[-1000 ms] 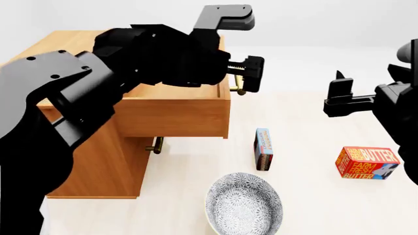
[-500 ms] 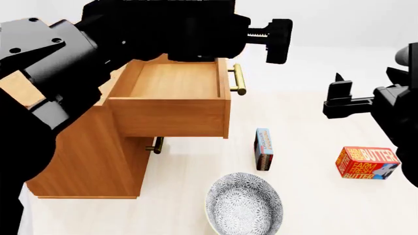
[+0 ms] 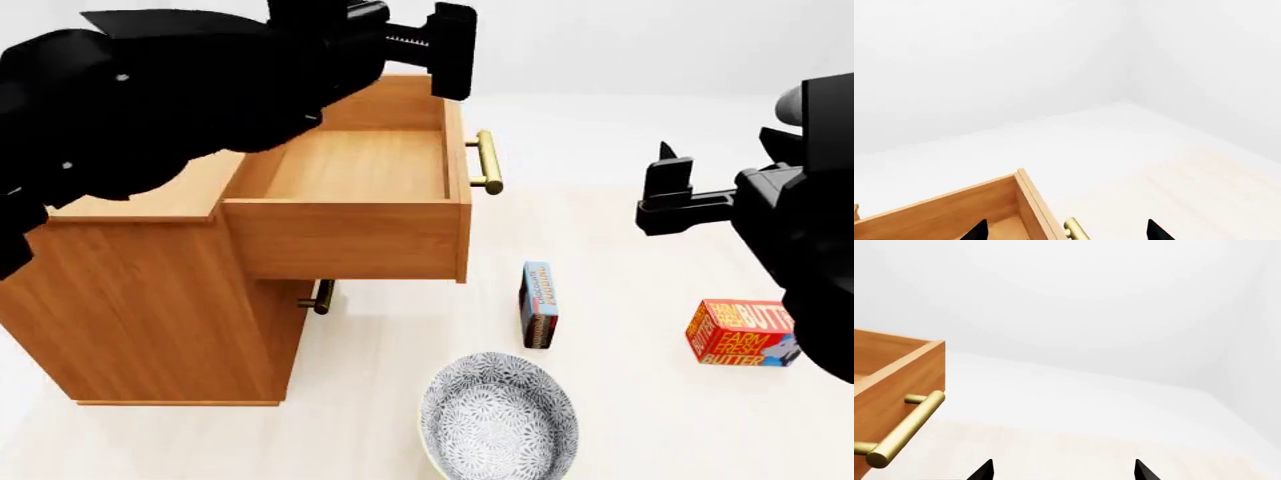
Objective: Put the chocolate pudding in the top drawer of the cabinet and close it.
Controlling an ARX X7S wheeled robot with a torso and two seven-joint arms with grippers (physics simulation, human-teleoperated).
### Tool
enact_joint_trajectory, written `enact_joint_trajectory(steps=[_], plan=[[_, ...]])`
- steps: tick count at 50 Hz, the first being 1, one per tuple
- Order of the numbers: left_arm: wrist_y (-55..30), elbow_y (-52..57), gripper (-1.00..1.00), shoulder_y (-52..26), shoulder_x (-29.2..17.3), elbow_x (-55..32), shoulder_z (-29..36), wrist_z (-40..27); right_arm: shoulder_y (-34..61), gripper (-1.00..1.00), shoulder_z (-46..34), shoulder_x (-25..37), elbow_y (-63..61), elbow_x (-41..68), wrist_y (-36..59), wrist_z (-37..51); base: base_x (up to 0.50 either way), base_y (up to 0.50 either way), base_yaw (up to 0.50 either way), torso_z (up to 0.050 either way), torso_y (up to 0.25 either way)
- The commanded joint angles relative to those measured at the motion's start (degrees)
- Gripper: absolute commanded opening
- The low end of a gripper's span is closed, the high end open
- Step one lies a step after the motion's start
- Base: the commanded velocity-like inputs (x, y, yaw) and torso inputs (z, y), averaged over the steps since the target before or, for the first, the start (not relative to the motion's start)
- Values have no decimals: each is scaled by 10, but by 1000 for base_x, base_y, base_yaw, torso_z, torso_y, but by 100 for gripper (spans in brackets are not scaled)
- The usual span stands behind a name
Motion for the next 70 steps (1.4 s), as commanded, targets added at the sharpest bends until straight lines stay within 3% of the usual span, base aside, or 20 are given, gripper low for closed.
enact_joint_trajectory(steps=[1, 28, 45, 61, 70], plan=[[99, 155, 100, 43, -114, 85, -4, -67, 10, 100, -20, -21, 18, -7, -11, -16, 0, 0, 0, 0, 0], [160, 437, 100, 56, -336, 152, -29, -124, 37, 100, -122, -102, 181, -113, -97, -101, 0, 0, 0, 0, 0], [230, 552, 100, 109, -463, 215, -28, -141, 91, 100, -156, -188, 425, -155, -169, -196, 0, 0, 0, 0, 0], [345, 629, 100, 202, -575, 318, 8, -150, 137, 100, -188, -253, 658, -212, -257, -269, 0, 0, 0, 0, 0], [393, 613, 100, 235, -590, 336, 26, -142, 179, 100, -214, -302, 810, -245, -306, -324, 0, 0, 0, 0, 0]])
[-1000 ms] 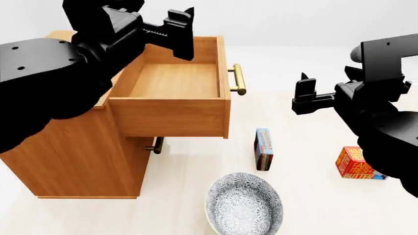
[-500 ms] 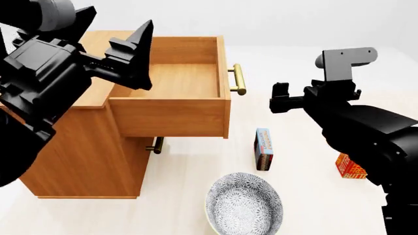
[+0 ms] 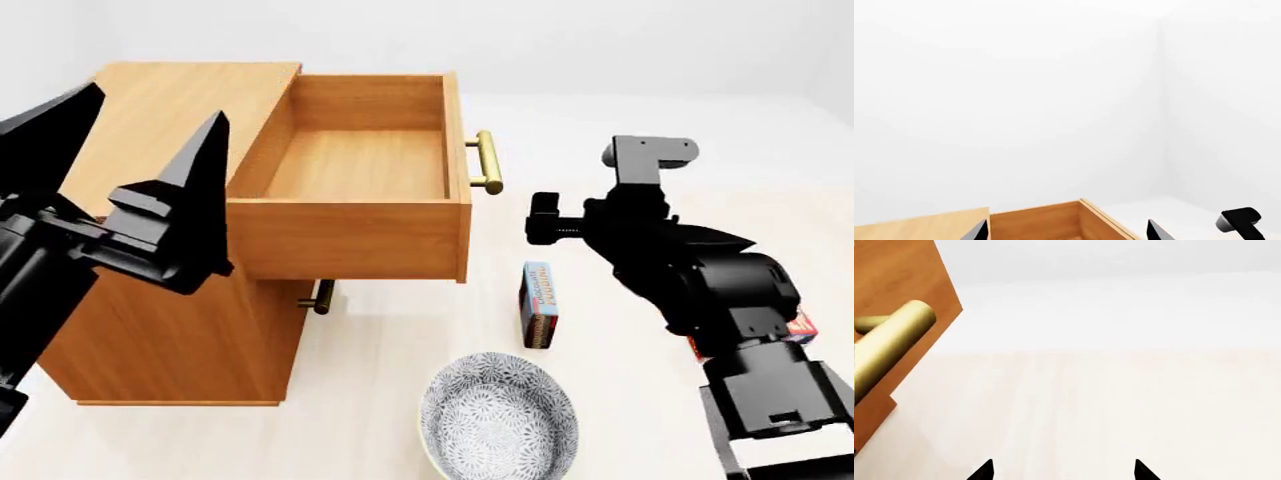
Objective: Put the chocolate pudding in the top drawer of the cabinet and close it.
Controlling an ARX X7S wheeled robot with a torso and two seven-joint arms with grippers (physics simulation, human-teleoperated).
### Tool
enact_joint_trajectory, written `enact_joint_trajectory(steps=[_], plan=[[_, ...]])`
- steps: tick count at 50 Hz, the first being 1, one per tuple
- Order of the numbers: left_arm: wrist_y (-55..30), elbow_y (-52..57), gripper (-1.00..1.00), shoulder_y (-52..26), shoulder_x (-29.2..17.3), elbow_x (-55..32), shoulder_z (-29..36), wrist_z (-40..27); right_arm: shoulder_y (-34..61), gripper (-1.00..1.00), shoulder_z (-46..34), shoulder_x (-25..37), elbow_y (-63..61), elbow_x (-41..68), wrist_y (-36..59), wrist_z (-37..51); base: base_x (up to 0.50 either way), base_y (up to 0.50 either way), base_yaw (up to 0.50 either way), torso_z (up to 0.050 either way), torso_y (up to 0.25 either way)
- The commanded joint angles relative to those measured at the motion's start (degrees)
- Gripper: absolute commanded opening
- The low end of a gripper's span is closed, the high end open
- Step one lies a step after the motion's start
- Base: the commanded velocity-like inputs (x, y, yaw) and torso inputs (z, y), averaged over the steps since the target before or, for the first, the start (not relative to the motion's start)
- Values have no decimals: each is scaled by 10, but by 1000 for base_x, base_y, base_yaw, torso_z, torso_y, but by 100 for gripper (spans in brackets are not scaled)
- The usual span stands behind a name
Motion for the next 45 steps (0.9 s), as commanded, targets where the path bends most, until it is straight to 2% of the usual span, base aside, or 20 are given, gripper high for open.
enact_joint_trajectory(steps=[1, 10, 26, 45], plan=[[61, 9, 100, 45, -40, 35, 21, 4, 49, 100, -30, -59, 190, -41, -62, -67, 0, 0, 0, 0, 0], [65, 9, 100, 55, -40, 45, 26, 1, 63, 100, -36, -80, 259, -49, -74, -92, 0, 0, 0, 0, 0], [59, 13, 100, 61, -42, 41, 28, 4, 2, 100, -32, -63, 170, -25, -22, -74, 0, 0, 0, 0, 0], [58, 3, 100, 76, -27, 46, 36, 5, 40, 100, -36, -103, 349, -50, -99, -131, 0, 0, 0, 0, 0]])
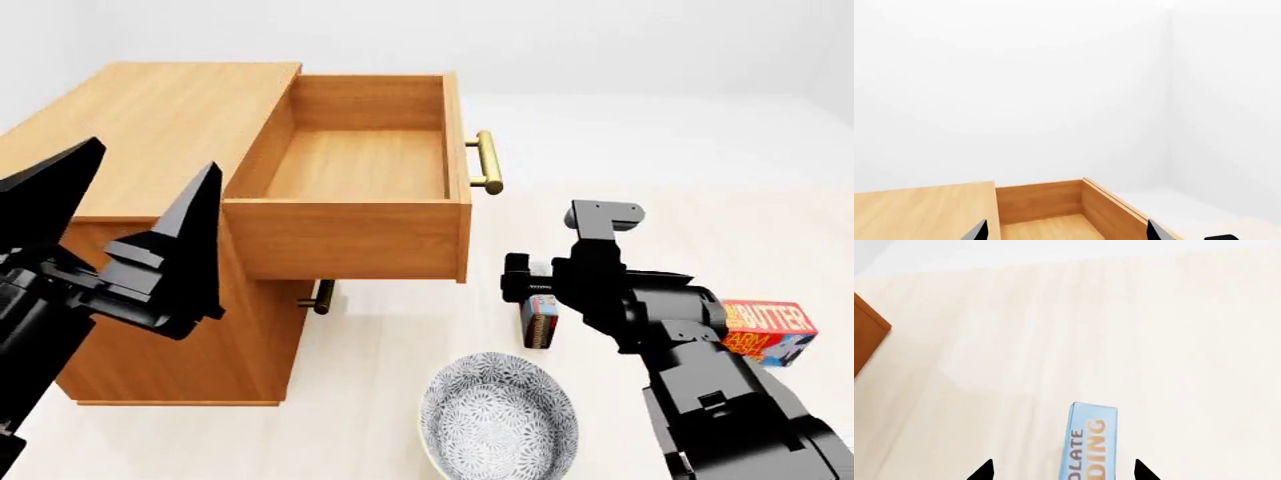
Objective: Put the chocolate pudding in the top drawer of the cabinet and close it.
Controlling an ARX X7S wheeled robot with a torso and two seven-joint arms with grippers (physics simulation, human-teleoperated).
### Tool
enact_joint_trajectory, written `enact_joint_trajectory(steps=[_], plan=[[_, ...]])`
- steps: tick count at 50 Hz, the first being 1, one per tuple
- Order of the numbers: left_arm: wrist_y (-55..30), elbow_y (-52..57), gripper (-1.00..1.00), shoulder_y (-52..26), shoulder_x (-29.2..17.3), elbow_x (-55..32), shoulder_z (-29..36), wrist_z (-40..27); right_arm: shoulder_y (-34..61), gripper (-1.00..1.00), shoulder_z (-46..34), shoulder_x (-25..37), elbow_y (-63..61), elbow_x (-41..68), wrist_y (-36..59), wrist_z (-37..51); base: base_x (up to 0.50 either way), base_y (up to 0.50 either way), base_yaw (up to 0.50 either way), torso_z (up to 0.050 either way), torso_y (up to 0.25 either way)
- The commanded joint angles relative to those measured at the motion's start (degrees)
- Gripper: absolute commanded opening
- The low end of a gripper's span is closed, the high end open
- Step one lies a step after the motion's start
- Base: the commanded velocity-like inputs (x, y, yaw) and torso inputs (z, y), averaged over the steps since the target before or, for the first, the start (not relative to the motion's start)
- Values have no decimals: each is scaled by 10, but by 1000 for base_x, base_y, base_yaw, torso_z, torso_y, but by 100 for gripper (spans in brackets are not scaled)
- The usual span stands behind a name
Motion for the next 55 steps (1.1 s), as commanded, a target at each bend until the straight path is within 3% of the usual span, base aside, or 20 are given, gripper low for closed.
enact_joint_trajectory(steps=[1, 55], plan=[[-1, -3, 100, 9, 5, 5, 4, -1, 12, 100, 2, -17, 79, -12, -31, -25, 0, 0, 0, 0, 0], [10, -6, 100, 28, 5, 11, 3, 0, -33, 100, 242, -42, 81, -279, -11, -63, 0, 0, 0, 0, 0]])
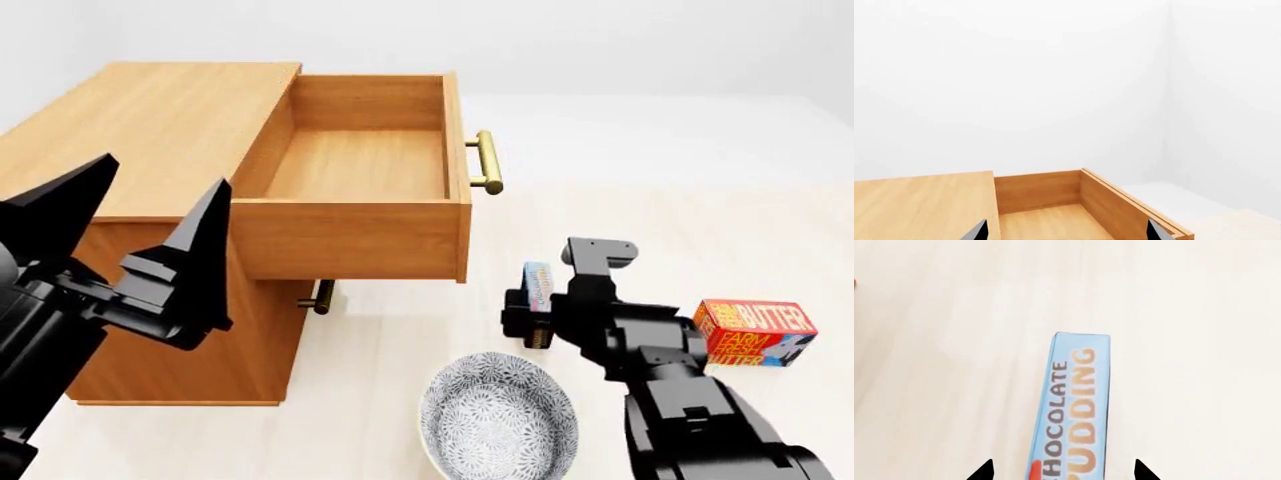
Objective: Put the chocolate pudding in the top drawer of the cabinet and close it.
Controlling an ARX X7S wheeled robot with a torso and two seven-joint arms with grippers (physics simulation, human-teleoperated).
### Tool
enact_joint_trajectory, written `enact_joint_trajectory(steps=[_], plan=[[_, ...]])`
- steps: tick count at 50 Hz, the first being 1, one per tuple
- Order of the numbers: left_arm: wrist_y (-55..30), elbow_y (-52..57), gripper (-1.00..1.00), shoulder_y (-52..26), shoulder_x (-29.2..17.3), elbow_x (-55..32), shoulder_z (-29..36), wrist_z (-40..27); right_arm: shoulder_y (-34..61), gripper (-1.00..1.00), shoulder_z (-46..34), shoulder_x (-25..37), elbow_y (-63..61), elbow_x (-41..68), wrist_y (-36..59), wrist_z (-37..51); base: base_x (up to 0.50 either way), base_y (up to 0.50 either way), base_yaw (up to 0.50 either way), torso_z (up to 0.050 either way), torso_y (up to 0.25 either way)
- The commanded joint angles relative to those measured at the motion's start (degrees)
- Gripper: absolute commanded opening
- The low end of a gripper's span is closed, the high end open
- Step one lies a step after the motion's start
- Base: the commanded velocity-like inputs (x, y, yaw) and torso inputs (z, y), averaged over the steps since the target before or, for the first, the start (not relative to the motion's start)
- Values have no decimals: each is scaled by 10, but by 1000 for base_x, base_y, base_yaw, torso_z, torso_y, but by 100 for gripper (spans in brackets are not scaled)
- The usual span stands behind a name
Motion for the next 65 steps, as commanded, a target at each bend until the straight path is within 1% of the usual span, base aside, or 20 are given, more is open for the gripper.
enact_joint_trajectory(steps=[1, 15, 26, 27, 34, 40, 52, 54, 57, 59, 65], plan=[[3, -1, 100, 4, -1, 2, 0, 1, -9, 100, 47, -6, 0, -52, 2, -9, 0, 0, 0, 0, 0], [7, -3, 100, 10, -1, 4, 0, 2, -20, 100, 87, -10, 1, -93, 5, -15, 0, 0, 0, 0, 0], [7, -1, 100, 12, -2, 4, -1, 2, -23, 100, 102, -12, 1, -114, 2, -20, 0, 0, 0, 0, 0], [7, -1, 100, 12, -2, 3, -1, 2, -24, -100, 100, -12, 1, -117, -4, -18, 0, 0, 0, 0, 0], [7, 0, 100, 13, -4, 2, -2, 1, -24, -100, 97, -12, 0, -126, -23, -18, 0, 0, 0, 0, 0], [5, 13, 100, 13, -16, 1, -3, 0, -22, -100, 103, -9, 0, -125, -32, -7, 0, 0, 0, 0, 0], [13, 0, 100, 20, -9, 4, -2, 0, -9, -100, 110, 2, -4, -126, -68, 4, 0, 0, 0, 0, 0], [14, -1, 100, 21, -8, 4, -2, 0, -22, -100, 111, 4, -47, -124, -49, 4, 0, 0, 0, 0, 0], [15, -2, 100, 21, -7, 4, -2, 0, -72, -100, 116, 6, -199, -118, 31, 10, 0, 0, 0, 0, 0], [15, -2, 100, 22, -8, 4, -3, -1, -91, -100, 121, 7, -267, -115, 65, 13, 0, 0, 0, 0, 0], [20, 0, 100, 22, -13, 4, -4, 0, -127, -100, 128, 10, -422, -108, 137, 22, 0, 0, 0, 0, 0]])
